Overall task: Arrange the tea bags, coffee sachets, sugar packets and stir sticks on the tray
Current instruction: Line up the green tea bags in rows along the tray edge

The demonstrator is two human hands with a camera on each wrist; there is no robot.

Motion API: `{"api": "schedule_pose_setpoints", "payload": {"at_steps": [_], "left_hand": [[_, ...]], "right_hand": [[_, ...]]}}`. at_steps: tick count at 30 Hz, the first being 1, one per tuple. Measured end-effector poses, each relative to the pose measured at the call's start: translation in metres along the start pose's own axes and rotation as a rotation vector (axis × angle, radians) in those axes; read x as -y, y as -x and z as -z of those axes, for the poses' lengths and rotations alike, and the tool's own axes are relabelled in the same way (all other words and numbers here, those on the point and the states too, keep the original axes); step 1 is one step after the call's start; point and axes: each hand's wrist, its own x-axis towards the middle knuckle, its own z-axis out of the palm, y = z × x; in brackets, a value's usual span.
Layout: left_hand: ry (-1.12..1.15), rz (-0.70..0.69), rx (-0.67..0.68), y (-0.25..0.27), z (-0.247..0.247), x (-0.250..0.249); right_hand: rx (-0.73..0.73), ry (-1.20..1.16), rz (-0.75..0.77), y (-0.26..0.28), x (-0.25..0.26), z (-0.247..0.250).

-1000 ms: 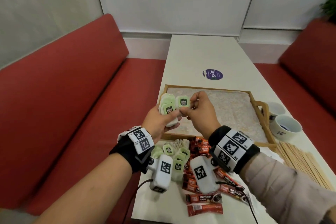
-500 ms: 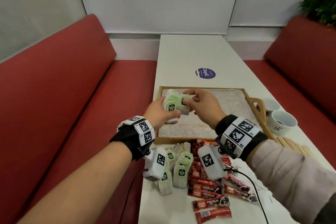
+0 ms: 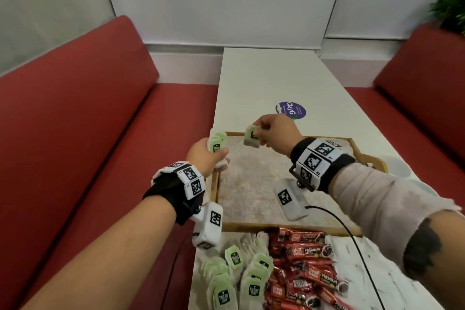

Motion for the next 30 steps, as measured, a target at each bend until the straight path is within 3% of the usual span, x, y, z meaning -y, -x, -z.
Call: {"api": "schedule_pose_setpoints", "payload": {"at_steps": [6, 14, 30], "left_hand": [[-0.150, 0.013, -0.122, -0.032, 0.006, 0.025], [0.005, 0.012, -0.073, -0.055, -0.003, 0.019], [0.180, 0.039, -0.096, -0.063, -0.005, 0.032]], "right_hand": [[0.049, 0.130, -0.026, -0.062, -0.018, -0.037], [0.140, 0.146, -0.079, -0.112, -0.027, -0.081], [0.065, 0.264, -0.203, -0.142, -0.044, -0.101]]}}
